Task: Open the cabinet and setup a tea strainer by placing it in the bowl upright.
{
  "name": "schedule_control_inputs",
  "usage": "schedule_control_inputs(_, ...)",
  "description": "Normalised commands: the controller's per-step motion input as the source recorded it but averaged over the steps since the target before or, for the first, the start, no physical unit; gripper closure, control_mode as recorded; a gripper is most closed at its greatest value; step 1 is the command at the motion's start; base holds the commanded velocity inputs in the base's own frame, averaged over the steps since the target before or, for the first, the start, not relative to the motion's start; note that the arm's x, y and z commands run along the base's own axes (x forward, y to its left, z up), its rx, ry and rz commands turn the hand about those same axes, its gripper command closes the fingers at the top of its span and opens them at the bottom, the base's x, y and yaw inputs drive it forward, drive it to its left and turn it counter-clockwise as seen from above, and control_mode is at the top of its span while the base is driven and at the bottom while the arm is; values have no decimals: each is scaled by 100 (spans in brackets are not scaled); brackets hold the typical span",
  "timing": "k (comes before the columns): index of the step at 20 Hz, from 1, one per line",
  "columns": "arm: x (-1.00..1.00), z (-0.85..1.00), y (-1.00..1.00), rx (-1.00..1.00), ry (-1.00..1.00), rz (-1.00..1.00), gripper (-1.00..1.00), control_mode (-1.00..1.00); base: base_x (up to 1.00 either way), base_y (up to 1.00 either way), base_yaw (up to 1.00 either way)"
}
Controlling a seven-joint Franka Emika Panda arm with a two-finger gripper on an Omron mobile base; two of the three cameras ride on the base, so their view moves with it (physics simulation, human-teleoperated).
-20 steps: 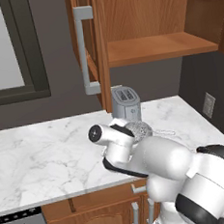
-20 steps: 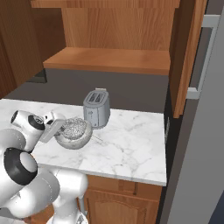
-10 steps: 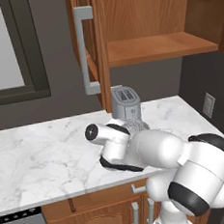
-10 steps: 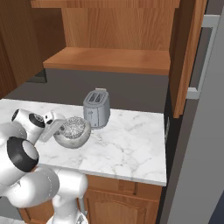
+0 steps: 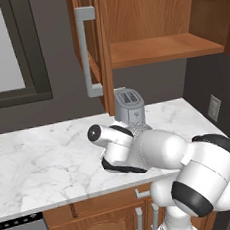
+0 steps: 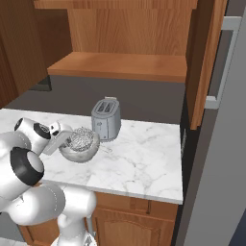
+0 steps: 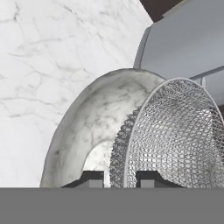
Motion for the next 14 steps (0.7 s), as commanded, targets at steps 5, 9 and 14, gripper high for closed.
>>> schedule_control_inputs(5, 0, -2, 0, 1, 0, 0, -100, -100, 0, 0, 0)
schedule_control_inputs(9, 0, 0, 0, 0, 0, 0, -100, -100, 0, 0, 0)
schedule_control_inputs(14, 0, 0, 0, 0, 0, 0, -100, -100, 0, 0, 0)
